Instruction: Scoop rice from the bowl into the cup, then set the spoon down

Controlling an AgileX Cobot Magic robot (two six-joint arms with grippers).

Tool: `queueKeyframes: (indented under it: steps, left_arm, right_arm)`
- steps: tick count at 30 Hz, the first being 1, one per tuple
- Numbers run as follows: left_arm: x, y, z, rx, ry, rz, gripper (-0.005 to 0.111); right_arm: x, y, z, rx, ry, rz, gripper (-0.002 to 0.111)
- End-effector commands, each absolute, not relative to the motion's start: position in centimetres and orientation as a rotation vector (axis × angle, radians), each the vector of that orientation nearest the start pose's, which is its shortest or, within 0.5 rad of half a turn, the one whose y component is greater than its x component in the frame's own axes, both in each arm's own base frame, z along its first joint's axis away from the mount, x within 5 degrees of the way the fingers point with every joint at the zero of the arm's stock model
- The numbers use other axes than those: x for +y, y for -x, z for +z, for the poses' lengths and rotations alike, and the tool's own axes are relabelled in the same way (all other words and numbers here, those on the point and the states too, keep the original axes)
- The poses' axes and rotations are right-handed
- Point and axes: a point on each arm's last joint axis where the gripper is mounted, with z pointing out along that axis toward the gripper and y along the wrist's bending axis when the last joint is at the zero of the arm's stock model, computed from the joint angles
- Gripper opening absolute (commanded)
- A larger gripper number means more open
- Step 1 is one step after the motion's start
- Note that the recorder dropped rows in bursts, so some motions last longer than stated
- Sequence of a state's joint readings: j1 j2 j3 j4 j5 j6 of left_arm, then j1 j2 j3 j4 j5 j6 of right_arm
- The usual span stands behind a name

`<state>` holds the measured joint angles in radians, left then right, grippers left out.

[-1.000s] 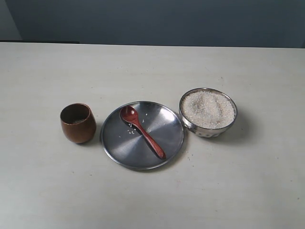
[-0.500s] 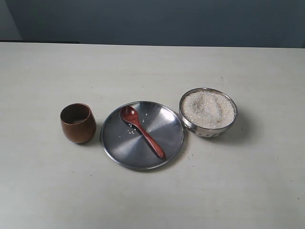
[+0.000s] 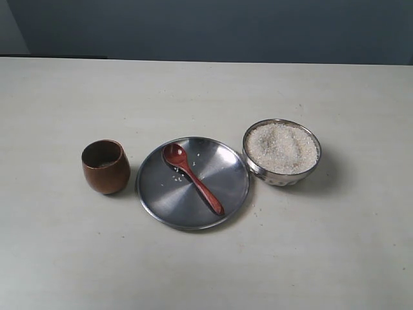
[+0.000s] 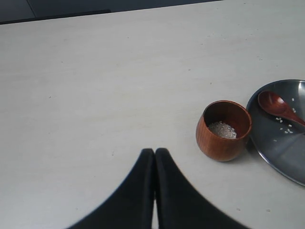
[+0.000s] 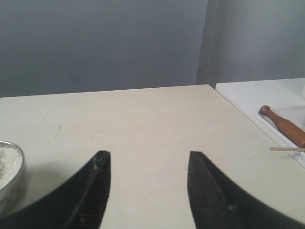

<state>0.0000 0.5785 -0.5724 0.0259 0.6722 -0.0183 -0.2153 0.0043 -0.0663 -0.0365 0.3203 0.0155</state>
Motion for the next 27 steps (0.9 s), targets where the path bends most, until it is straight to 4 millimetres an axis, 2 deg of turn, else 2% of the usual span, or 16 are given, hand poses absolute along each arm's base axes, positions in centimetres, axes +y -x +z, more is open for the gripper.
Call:
queueKeyframes:
  steps: [1,14,21,27]
  left_arm:
    - [0.1,-11.0,30.4,2.144,-0.001,0.023,0.0]
    - [0.1,-11.0,30.4,2.144,-0.001,0.023,0.0]
    - [0.1,-11.0,30.4,2.144,-0.001,0.023,0.0]
    - [0.1,-11.0,30.4,2.144,-0.001,0.023,0.0]
  right_arm:
    - [-1.2,-5.0,20.7,1.735,-0.177,-0.188,0.049]
    - [-1.2,-5.0,20.5,1.754,-0.19,-0.171,0.049]
    - [-1.2,-5.3,18.6,1.788,-0.192,-0.169,0.049]
    - [-1.2,-5.3,18.6,1.781,-0.181,-0.175,0.049]
